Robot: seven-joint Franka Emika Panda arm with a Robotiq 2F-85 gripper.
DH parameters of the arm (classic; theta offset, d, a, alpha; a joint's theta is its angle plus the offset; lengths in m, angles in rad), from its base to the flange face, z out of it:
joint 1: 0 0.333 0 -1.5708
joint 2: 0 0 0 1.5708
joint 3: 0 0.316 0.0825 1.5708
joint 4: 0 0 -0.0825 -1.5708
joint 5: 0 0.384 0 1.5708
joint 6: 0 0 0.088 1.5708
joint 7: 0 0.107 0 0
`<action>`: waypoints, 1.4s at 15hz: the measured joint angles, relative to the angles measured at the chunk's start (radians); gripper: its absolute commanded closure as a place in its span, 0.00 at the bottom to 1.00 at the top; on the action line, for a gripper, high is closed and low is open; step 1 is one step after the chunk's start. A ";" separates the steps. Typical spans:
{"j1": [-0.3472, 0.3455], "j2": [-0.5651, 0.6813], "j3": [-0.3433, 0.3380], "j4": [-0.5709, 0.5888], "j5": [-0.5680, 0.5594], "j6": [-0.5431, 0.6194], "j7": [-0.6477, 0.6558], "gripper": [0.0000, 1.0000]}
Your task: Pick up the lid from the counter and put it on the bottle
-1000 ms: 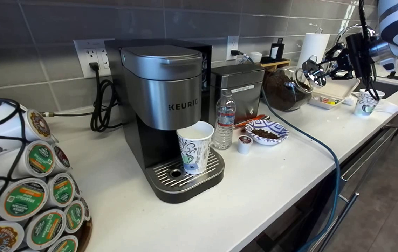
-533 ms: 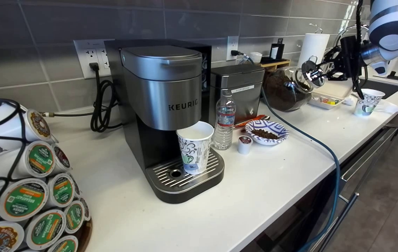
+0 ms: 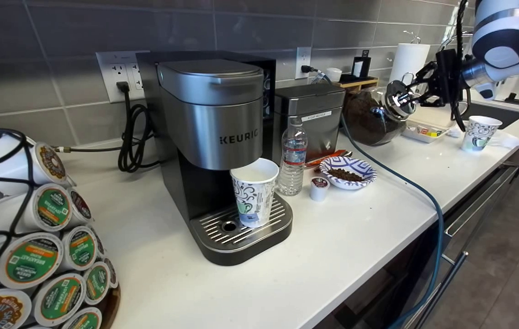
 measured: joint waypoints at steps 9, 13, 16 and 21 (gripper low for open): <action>0.010 0.029 -0.010 0.012 0.007 0.016 -0.003 0.79; 0.015 0.037 -0.012 0.017 0.007 0.020 -0.003 0.79; 0.018 0.041 -0.012 0.023 0.007 0.020 -0.007 0.79; 0.018 0.049 -0.013 0.032 0.007 0.020 -0.011 0.28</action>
